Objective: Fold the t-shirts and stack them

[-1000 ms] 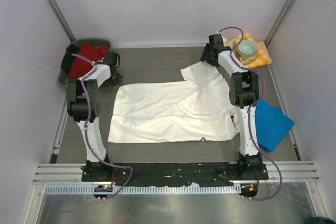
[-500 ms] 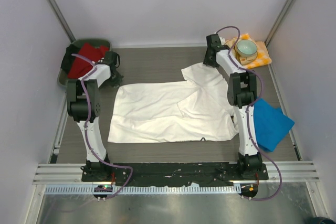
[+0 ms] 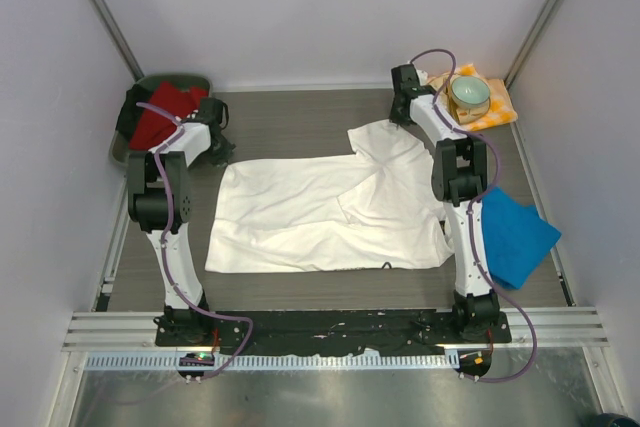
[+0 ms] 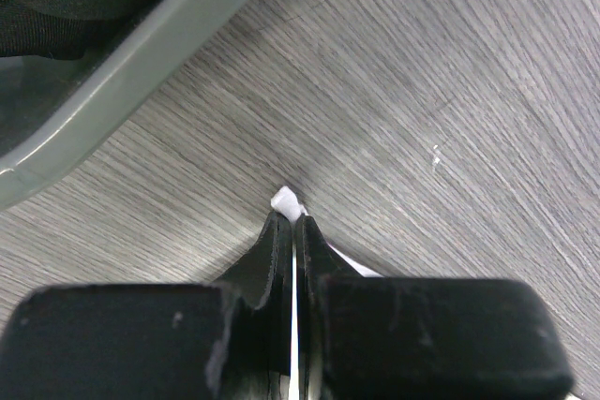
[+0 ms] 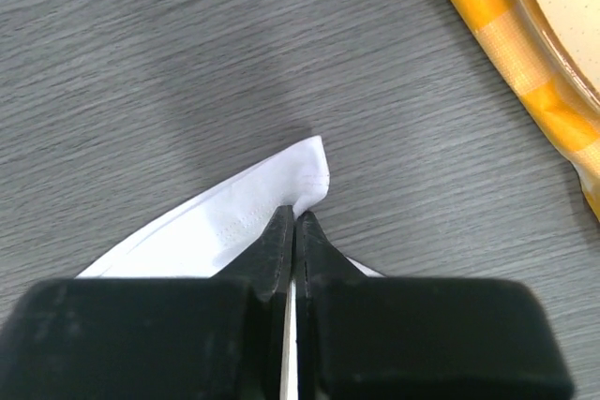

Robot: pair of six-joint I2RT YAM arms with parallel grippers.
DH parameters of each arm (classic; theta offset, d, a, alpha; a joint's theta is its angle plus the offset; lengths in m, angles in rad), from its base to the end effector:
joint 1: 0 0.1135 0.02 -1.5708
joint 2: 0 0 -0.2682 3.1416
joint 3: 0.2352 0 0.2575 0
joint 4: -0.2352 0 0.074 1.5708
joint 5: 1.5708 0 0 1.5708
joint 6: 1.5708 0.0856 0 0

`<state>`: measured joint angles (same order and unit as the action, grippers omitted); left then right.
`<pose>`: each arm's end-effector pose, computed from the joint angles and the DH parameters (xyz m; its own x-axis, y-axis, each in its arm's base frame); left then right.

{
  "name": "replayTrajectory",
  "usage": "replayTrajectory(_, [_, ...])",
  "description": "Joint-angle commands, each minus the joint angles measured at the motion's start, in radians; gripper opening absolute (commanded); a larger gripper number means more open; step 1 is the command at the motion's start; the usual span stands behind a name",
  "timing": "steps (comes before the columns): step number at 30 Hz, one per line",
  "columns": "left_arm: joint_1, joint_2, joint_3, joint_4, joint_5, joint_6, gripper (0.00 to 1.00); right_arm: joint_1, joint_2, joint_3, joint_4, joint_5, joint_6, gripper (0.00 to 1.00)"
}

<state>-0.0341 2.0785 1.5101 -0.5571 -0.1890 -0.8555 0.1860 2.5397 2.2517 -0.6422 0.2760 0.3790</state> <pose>0.4621 0.0003 0.1210 -0.5558 -0.7229 -0.4105 -0.7120 0.6688 -0.2140 0.5858 0.0865 0.1264 -0.7386 0.2233 -0.6361 0.2749 0.9613 0.0182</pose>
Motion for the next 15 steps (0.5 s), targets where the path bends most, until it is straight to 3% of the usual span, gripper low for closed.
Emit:
replayTrajectory(1, [0.005, 0.020, -0.028, -0.001, -0.009, 0.003, 0.00, 0.006, -0.013, -0.027, -0.018, 0.057, -0.023, 0.01])
replayTrajectory(15, [0.010, -0.173, -0.116, 0.019, 0.016, 0.030, 0.00, 0.020, -0.439, -0.464, 0.150, 0.098, 0.004, 0.01])
